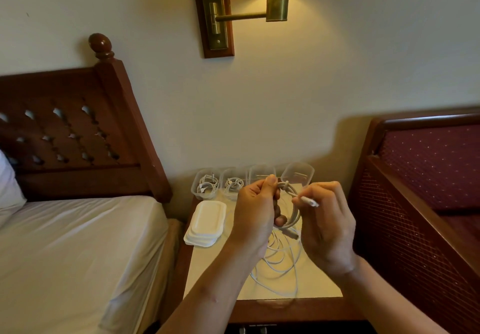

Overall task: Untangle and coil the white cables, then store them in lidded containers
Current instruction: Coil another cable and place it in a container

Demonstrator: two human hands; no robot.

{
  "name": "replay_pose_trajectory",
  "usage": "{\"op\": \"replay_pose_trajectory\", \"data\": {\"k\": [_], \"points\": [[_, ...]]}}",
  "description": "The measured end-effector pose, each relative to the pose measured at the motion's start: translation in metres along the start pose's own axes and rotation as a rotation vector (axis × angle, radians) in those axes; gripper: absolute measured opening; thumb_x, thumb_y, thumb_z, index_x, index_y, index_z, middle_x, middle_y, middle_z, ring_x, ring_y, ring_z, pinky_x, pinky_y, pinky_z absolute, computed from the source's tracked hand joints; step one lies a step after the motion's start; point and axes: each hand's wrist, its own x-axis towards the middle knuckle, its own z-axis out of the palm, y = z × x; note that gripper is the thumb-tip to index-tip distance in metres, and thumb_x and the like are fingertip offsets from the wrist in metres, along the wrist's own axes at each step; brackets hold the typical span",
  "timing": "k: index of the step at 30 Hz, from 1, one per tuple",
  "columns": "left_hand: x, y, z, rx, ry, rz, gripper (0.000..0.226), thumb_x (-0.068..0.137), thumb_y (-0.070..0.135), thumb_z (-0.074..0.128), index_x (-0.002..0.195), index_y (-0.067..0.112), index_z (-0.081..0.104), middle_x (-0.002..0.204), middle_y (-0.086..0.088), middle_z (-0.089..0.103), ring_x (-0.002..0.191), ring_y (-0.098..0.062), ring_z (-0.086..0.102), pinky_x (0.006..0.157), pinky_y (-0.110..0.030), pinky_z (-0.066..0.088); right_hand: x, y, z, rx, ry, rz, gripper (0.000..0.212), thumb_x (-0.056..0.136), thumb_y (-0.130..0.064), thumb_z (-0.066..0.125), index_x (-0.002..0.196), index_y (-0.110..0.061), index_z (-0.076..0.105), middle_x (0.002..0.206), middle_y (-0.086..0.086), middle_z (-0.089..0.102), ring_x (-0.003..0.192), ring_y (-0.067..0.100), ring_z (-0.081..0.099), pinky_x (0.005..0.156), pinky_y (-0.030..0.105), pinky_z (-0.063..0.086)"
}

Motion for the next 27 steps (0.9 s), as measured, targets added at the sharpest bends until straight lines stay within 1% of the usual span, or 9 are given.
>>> {"op": "replay_pose_trajectory", "data": {"k": [2,4,7,9,13,16,19,24,27], "points": [[-0.002,0.000,0.006,-0.038,0.018,0.037,0.041,0.109,0.024,0.050,0.070,0.010,0.051,0.051,0.002,0.028,0.044,-0.014,0.028,0.043,-0.024,0.031,-0.001,-0.015,0.007,0.133,0.100,0.253,0.002,0.099,-0.008,0.063,0.098,-0.007,0.064,0.095,0.003,0.059,0.081,0.011,0.059,0.070,0.025,0.051],[-0.003,0.001,0.008,-0.076,0.008,0.069,0.041,0.109,0.023,0.049,0.070,0.010,0.049,0.051,0.002,0.027,0.044,-0.013,0.027,0.043,-0.023,0.030,0.005,-0.027,0.013,0.391,0.148,0.631,0.007,0.101,-0.021,0.063,0.095,-0.018,0.065,0.087,0.003,0.063,0.075,0.019,0.060,0.066,0.045,0.055],[-0.003,0.003,0.002,-0.109,-0.037,0.086,0.041,0.109,0.022,0.049,0.070,0.009,0.048,0.051,0.002,0.026,0.044,-0.012,0.027,0.043,-0.023,0.030,0.018,-0.026,0.012,0.797,0.163,1.119,0.022,0.097,-0.024,0.067,0.102,-0.003,0.068,0.088,0.017,0.067,0.080,0.039,0.060,0.081,0.067,0.054],[-0.003,0.004,-0.002,-0.114,-0.059,0.091,0.041,0.109,0.022,0.048,0.070,0.009,0.048,0.052,0.001,0.024,0.045,-0.013,0.026,0.043,-0.023,0.029,0.027,-0.025,0.010,0.901,0.162,1.242,0.031,0.095,-0.015,0.071,0.118,0.003,0.061,0.091,0.018,0.070,0.083,0.039,0.064,0.085,0.066,0.054],[-0.004,0.001,-0.008,-0.069,-0.084,0.113,0.040,0.110,0.023,0.047,0.072,0.009,0.050,0.054,0.000,0.026,0.047,-0.013,0.027,0.045,-0.024,0.030,0.024,-0.026,0.010,0.821,0.235,1.172,0.052,0.087,-0.011,0.079,0.132,-0.027,0.056,0.093,0.009,0.075,0.085,0.022,0.074,0.078,0.044,0.061],[-0.005,0.002,-0.010,-0.055,-0.114,0.112,0.041,0.110,0.023,0.047,0.070,0.011,0.050,0.054,0.001,0.026,0.049,-0.014,0.026,0.047,-0.027,0.029,0.012,-0.025,0.010,0.405,0.079,0.893,0.025,0.090,-0.035,0.073,0.115,-0.036,0.075,0.111,-0.004,0.071,0.111,0.016,0.068,0.091,0.036,0.058],[-0.004,0.007,-0.011,-0.021,-0.146,0.117,0.041,0.110,0.024,0.047,0.071,0.011,0.050,0.054,0.002,0.027,0.049,-0.014,0.025,0.050,-0.030,0.026,0.006,-0.025,0.006,0.106,-0.094,0.599,0.023,0.100,-0.038,0.058,0.112,-0.032,0.076,0.117,-0.014,0.067,0.121,0.010,0.057,0.095,0.030,0.052],[0.000,0.012,-0.017,0.059,-0.206,0.121,0.036,0.110,0.025,0.047,0.080,0.006,0.055,0.054,0.005,0.032,0.048,-0.012,0.032,0.049,-0.028,0.030,0.022,-0.029,-0.008,0.352,-0.253,0.651,0.020,0.099,-0.037,0.060,0.098,-0.026,0.078,0.079,0.000,0.074,0.071,0.024,0.068,0.066,0.047,0.057],[0.001,0.015,-0.021,0.141,-0.243,0.158,0.035,0.110,0.026,0.046,0.087,0.003,0.058,0.055,0.007,0.036,0.049,-0.012,0.035,0.049,-0.028,0.036,0.032,-0.025,-0.011,0.429,-0.312,0.693,0.018,0.099,-0.029,0.062,0.099,-0.021,0.078,0.071,-0.003,0.072,0.057,0.011,0.060,0.053,0.027,0.047]]}}
